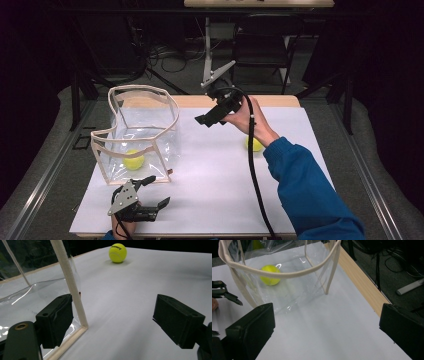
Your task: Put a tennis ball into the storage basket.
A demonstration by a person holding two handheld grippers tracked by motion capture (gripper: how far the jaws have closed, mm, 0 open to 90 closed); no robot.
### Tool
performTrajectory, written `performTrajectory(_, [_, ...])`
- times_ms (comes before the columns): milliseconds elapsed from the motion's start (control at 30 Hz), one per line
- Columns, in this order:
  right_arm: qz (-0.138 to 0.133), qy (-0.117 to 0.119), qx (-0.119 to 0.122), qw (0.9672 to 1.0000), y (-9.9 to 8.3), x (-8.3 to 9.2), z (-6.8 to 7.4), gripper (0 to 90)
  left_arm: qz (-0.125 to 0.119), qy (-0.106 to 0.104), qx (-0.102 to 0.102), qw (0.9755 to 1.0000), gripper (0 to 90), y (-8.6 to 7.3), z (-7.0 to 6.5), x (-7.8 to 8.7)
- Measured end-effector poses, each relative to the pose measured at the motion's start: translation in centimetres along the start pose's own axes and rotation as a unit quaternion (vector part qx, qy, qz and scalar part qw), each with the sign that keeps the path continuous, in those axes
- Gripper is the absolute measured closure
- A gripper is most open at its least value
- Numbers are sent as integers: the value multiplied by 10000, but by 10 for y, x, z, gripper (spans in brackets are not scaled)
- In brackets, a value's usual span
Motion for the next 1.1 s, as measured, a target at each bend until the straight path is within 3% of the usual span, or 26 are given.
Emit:
performTrajectory(667, [59,-245,-365,9990,-60,11,-19,0,-11,-30,-46,10000,158,1,-1,-1])
performTrajectory(1100, [-46,-181,-585,9981,-81,9,-17,0,5,-48,-88,9999,158,1,-2,-2])
Point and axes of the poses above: each handheld gripper's, and its own axes: x roughly backward along the jaws, y roughly out of its top, z roughly to its left, the point moved 9 cm from there along -x, roughly forward along the jaws, and after that the axes turned 2 degrees about y, right-handed, at the moved point
